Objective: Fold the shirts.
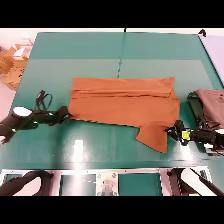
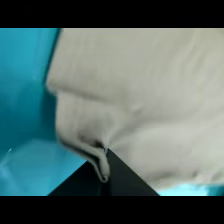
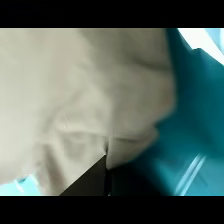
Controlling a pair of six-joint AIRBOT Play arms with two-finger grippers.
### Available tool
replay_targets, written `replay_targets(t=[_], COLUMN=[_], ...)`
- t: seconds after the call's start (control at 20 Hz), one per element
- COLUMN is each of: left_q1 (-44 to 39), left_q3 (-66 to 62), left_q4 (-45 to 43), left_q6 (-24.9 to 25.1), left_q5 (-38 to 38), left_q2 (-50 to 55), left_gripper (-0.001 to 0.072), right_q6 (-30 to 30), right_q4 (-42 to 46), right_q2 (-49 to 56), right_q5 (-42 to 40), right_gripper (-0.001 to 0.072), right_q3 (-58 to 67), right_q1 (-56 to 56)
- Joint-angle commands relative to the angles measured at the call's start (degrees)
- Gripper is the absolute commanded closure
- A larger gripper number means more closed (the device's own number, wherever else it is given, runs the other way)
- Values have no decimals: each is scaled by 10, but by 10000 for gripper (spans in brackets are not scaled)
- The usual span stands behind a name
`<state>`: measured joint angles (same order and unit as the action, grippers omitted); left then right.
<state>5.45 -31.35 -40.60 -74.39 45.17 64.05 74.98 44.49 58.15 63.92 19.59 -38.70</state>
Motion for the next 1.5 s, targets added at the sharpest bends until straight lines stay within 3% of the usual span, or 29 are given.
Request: replay_targets(t=[0.0,0.15,0.3,0.55,0.95,1.2,1.3,1.35,1.45], left_q1=[61,66,66,52,14,14,14,16,32], left_q3=[-39,-39,-39,-91,-314,-425,-438,-438,-454], left_q4=[-176,-220,-214,-181,-158,-29,10,20,18], left_q6=[-58,-70,-72,-66,-91,-30,-32,-32,-32], left_q5=[146,193,217,192,122,81,16,-15,-1], left_q2=[-31,-75,-73,-65,153,322,353,354,354], left_gripper=[688,687,687,688,687,676,48,3,5], right_q6=[78,127,135,129,131,128,128,121,87], right_q4=[87,137,126,60,37,36,35,35,36], right_q2=[-46,-125,-176,-149,148,348,403,419,426], right_q5=[37,61,80,50,-63,-126,-133,-122,-65], right_gripper=[699,699,699,698,697,682,546,488,276], right_q3=[24,24,38,132,387,521,570,595,638], right_q1=[0,0,0,59,193,232,238,234,209])
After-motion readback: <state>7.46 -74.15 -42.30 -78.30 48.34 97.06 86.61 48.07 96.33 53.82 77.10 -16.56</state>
